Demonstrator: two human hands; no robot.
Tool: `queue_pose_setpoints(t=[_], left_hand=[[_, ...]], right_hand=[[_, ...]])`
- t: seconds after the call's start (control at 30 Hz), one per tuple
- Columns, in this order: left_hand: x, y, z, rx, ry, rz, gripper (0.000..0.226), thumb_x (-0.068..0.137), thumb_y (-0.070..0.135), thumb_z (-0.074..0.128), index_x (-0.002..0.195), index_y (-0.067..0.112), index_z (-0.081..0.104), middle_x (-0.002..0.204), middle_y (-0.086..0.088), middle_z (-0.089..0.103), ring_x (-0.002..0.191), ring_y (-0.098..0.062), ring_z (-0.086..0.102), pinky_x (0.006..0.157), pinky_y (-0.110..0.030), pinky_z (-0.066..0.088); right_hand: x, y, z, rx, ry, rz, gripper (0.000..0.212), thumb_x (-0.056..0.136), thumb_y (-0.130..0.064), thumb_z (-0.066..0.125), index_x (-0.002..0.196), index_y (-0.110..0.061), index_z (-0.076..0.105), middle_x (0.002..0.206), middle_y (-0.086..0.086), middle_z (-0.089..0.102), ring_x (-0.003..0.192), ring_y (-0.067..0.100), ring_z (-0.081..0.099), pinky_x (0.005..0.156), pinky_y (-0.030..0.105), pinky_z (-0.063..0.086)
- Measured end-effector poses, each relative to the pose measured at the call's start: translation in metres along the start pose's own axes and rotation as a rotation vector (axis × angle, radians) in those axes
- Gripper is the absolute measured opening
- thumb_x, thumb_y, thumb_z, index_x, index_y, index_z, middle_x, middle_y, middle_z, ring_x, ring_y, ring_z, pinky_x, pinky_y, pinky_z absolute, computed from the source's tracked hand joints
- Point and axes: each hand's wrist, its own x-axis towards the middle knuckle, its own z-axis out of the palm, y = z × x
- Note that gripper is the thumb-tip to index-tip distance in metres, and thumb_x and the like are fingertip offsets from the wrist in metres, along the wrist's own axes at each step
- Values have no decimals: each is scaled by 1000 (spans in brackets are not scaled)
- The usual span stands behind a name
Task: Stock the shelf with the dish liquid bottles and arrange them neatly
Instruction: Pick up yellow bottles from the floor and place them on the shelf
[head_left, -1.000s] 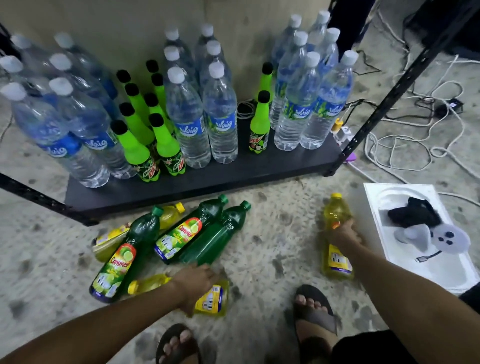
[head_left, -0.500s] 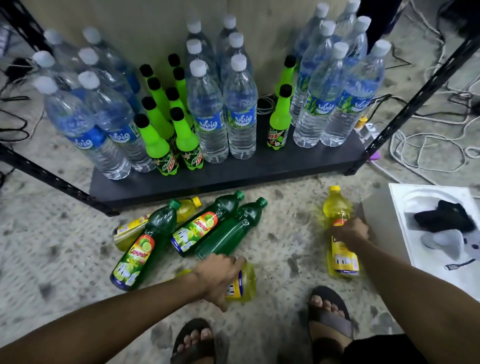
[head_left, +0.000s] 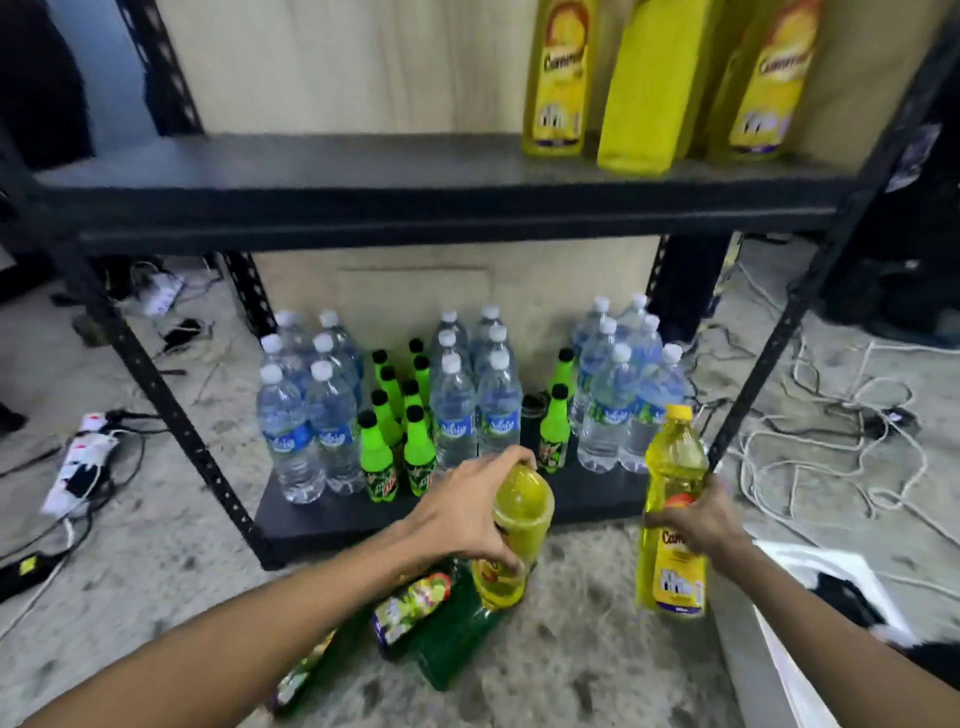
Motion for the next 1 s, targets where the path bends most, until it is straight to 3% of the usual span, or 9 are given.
queue_pose_setpoints(t=[0.13, 0.23, 0.33, 0.47, 0.57, 0.7, 0.83, 0.9, 1.0], left_hand=[[4, 22, -42, 196, 111, 64, 106, 49, 52, 89, 138, 37, 32, 125, 5, 50, 115, -22, 52, 92, -37, 50], [11, 35, -68, 463, 47, 170, 97, 55, 52, 84, 139, 40, 36, 118, 1, 48, 110, -23, 47, 82, -37, 50], [11, 50, -106, 579, 41, 233, 95, 56, 58, 81, 137, 36, 36, 115, 0, 46, 106, -22, 46, 81, -38, 51], [9, 75, -190, 522, 204, 290, 93, 53, 77, 74, 130, 40, 37, 115, 9, 50, 105, -15, 50, 90, -37, 49], [3, 104, -265, 385, 415, 330, 90, 52, 83, 73, 124, 41, 41, 117, 15, 50, 108, -9, 53, 94, -37, 50], [2, 126, -341, 191, 756, 244, 90, 47, 79, 80, 121, 39, 46, 117, 12, 57, 105, -10, 60, 94, -35, 52], [46, 103, -366, -303, 1065, -43, 98, 38, 78, 85, 119, 34, 52, 115, 9, 65, 105, -14, 65, 94, -36, 54], [74, 89, -363, -767, 1079, -137, 107, 26, 73, 91, 118, 31, 56, 114, 4, 70, 103, -17, 69, 90, -42, 58], [118, 71, -353, -1351, 892, -210, 116, 18, 62, 95, 122, 20, 63, 112, -8, 75, 94, -22, 74, 65, -36, 62]], right_hand=[[-17, -32, -25, 55, 17, -67, 66, 45, -13, 98, 83, -22, 45, 77, 8, 66, 62, 25, 62, 49, 29, 45], [-18, -40, -41, 72, 21, -114, 81, 26, -29, 96, 92, -24, 49, 81, 9, 70, 70, 32, 70, 51, 32, 49], [-38, -67, -67, 127, -7, -195, 85, 31, -17, 96, 103, -19, 51, 82, 11, 69, 63, 29, 69, 47, 32, 51], [-67, -132, -105, 197, -52, -341, 77, 48, 5, 94, 108, -14, 49, 84, 6, 67, 63, 22, 67, 42, 26, 50], [-76, -190, -139, 230, -51, -457, 80, 41, -5, 99, 103, -22, 52, 95, 7, 70, 79, 30, 72, 52, 41, 59], [-79, -277, -187, 300, 47, -609, 94, 24, -31, 100, 106, -28, 55, 101, 5, 72, 87, 29, 72, 55, 47, 61], [-64, -357, -217, 363, 226, -697, 102, 37, -32, 101, 124, -21, 49, 115, 2, 66, 105, 25, 66, 86, 48, 59], [-48, -386, -218, 378, 289, -696, 102, 45, -28, 100, 130, -16, 44, 119, 4, 61, 113, 28, 61, 94, 46, 54], [-19, -412, -209, 364, 363, -656, 100, 49, -27, 99, 129, -12, 41, 125, 13, 59, 118, 34, 58, 98, 49, 52]])
